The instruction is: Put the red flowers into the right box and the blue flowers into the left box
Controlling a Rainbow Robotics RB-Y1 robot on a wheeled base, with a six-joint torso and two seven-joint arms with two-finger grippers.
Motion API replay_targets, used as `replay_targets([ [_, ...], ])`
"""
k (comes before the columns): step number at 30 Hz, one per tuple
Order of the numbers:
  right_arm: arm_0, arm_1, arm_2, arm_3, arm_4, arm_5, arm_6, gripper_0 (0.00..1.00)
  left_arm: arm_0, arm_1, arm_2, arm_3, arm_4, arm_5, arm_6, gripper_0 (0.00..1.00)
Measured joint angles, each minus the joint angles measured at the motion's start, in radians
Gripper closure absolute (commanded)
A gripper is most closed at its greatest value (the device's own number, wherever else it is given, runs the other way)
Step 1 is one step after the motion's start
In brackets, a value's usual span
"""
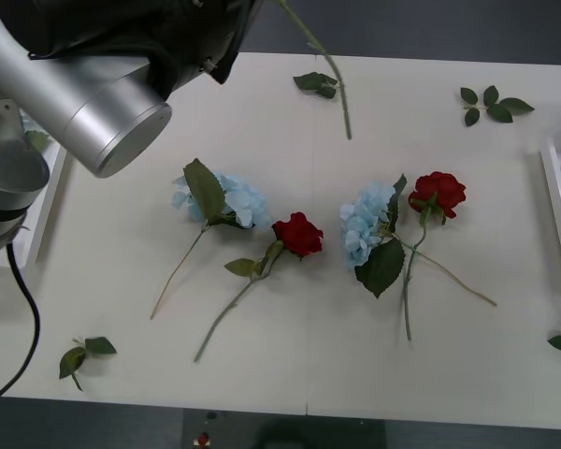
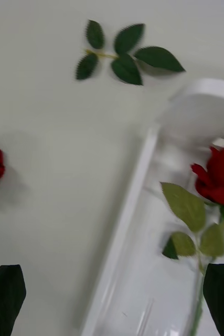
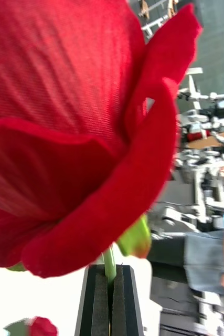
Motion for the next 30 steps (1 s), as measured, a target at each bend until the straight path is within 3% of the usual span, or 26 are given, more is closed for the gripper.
replay_targets([
  [5,0.0,0.0,0.02,-0.014,-0.208,0.106,0.093,0.01,-0.034,-0.121,-0.008,0.072,-0.062,-0.029,-0.002,1.0],
  [19,-0.069,0.0,0.02,-0.014,-0.57,0.418,0.065,0.01,-0.147,-0.365,-0.159,0.297,-0.182,-0.14,-0.004,1.0],
  [30,-0.146,0.046,0.021,-0.014,-0.667,0.467,-0.139,0.01,-0.204,-0.441,-0.161,0.354,-0.182,-0.153,-0.004,1.0],
])
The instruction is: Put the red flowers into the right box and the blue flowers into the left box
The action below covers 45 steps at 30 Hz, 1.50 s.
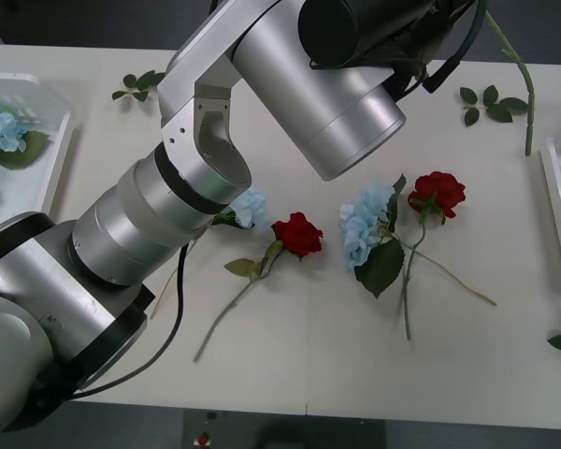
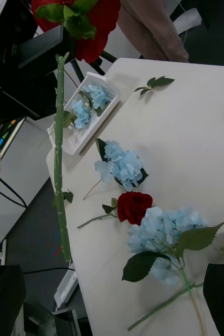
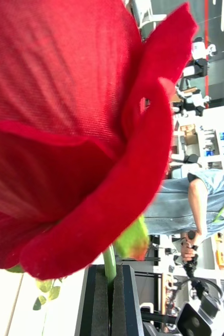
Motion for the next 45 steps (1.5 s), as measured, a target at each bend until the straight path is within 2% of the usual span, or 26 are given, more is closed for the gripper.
replay_targets([
  [18,-0.124,0.152,0.002,0.0,0.0,0.0,-0.262,0.01,0.0,0.0,0.0,0.0,0.0,-0.005,0.0,1.0],
  [26,-0.169,0.181,0.076,0.0,0.0,0.0,-0.37,0.01,0.0,0.0,0.0,0.0,0.0,-0.005,0.0,1.0],
  [30,-0.19,0.208,0.076,0.0,0.01,0.0,-0.383,0.02,0.0,0.0,0.0,0.0,0.0,-0.005,0.0,1.0],
  [31,-0.194,0.215,0.074,0.0,0.012,0.0,-0.383,0.12,0.0,0.0,0.0,0.0,0.0,-0.005,0.0,1.0],
  [32,-0.197,0.222,0.072,0.0,0.013,0.0,-0.383,0.29,0.0,0.0,0.0,0.0,0.0,-0.005,0.0,1.0],
  [33,-0.201,0.229,0.071,0.0,0.013,0.0,-0.383,0.69,0.0,0.0,0.0,0.0,0.0,-0.005,0.0,1.0],
  [34,-0.204,0.235,0.072,0.0,0.013,0.0,-0.383,0.99,0.0,0.0,0.0,0.0,0.0,-0.005,0.0,1.0],
  [45,-0.212,0.251,0.073,0.0,0.033,0.0,-0.438,1.0,0.0,0.0,0.0,0.0,0.0,-0.005,0.0,1.0],
])
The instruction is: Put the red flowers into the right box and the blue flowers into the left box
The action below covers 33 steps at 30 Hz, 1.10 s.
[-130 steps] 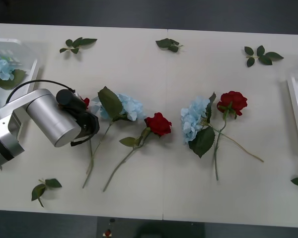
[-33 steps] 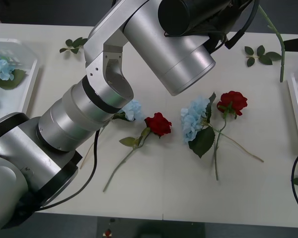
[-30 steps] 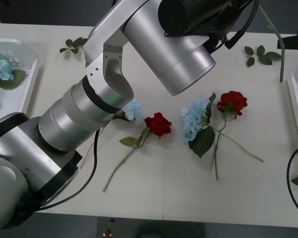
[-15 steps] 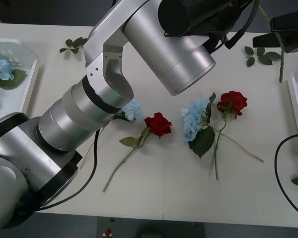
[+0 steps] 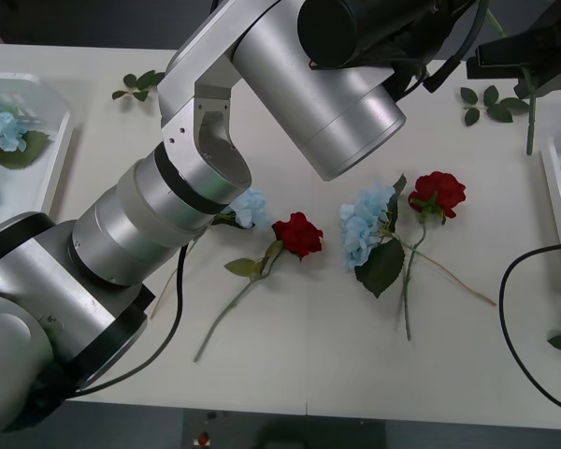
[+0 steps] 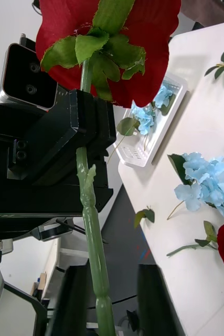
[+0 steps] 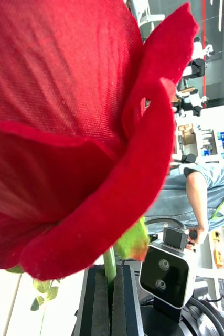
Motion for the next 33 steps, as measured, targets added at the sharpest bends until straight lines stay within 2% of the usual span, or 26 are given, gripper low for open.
replay_targets([
  [7,0.0,0.0,0.0,0.0,-0.001,0.0,0.0,1.0,0.0,0.0,0.0,0.0,0.0,0.0,0.0,1.0],
  [8,0.0,0.0,0.0,0.0,-0.001,0.0,0.0,1.0,0.0,0.0,0.0,0.0,0.0,0.0,0.0,0.87],
  [9,0.0,0.0,0.0,0.0,-0.001,0.0,0.0,1.0,0.0,0.0,0.0,0.0,0.0,0.0,0.0,0.7],
  [10,0.0,0.0,0.0,0.0,-0.001,0.0,0.0,1.0,0.0,0.0,0.0,0.0,0.0,0.0,0.0,0.39],
  [11,0.0,0.0,0.0,0.0,-0.001,0.0,0.0,1.0,0.0,0.0,0.0,0.0,0.0,0.0,0.0,0.21],
  [12,0.0,0.0,0.0,0.0,-0.001,0.0,0.0,1.0,0.0,0.0,0.0,0.0,0.0,0.0,0.0,0.13],
  [13,0.0,0.0,0.0,0.0,-0.001,0.0,0.0,1.0,0.0,0.0,0.0,0.0,0.0,0.0,0.0,0.0],
  [27,0.0,-0.003,-0.001,0.0,0.034,0.0,-0.003,1.0,0.0,0.0,0.0,0.0,0.0,0.0,0.0,0.0],
  [33,0.0,-0.056,-0.001,0.0,0.039,0.0,-0.034,1.0,0.0,0.0,0.0,0.0,0.0,0.0,0.0,0.0],
])
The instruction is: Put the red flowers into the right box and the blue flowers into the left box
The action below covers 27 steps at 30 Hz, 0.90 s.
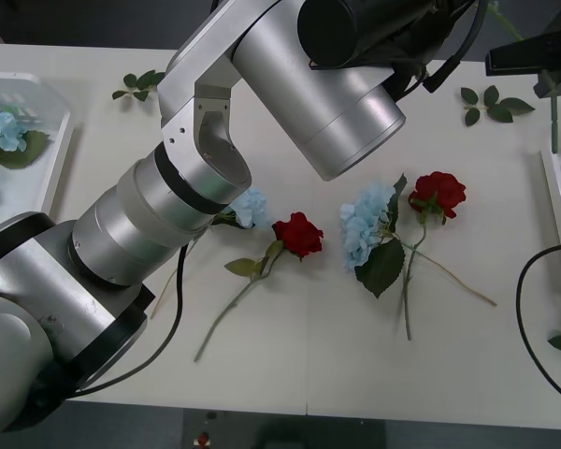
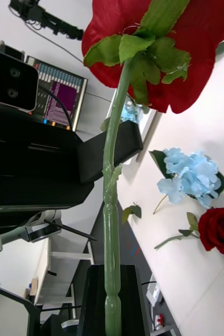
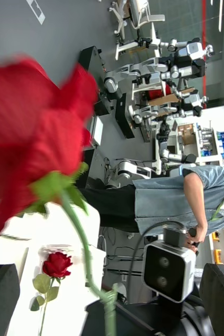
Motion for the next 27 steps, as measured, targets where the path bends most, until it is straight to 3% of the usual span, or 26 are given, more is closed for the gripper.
replay_targets([
  [7,0.025,-0.103,0.0,0.0,0.0,0.0,-0.03,1.0,0.0,0.043,0.015,0.001,0.006,0.0,0.0,0.0],
  [12,0.081,-0.178,0.0,0.0,0.0,0.0,-0.03,1.0,0.004,0.144,0.089,-0.033,0.174,0.0,-0.054,0.0],
  [17,0.16,-0.252,-0.007,0.0,0.04,0.0,-0.031,1.0,0.061,0.27,0.174,-0.094,0.38,0.0,-0.286,0.0],
  [27,0.305,-0.36,-0.097,-0.001,0.21,-0.055,-0.031,1.0,0.273,0.459,0.278,-0.189,0.702,0.0,-0.775,0.0],
])
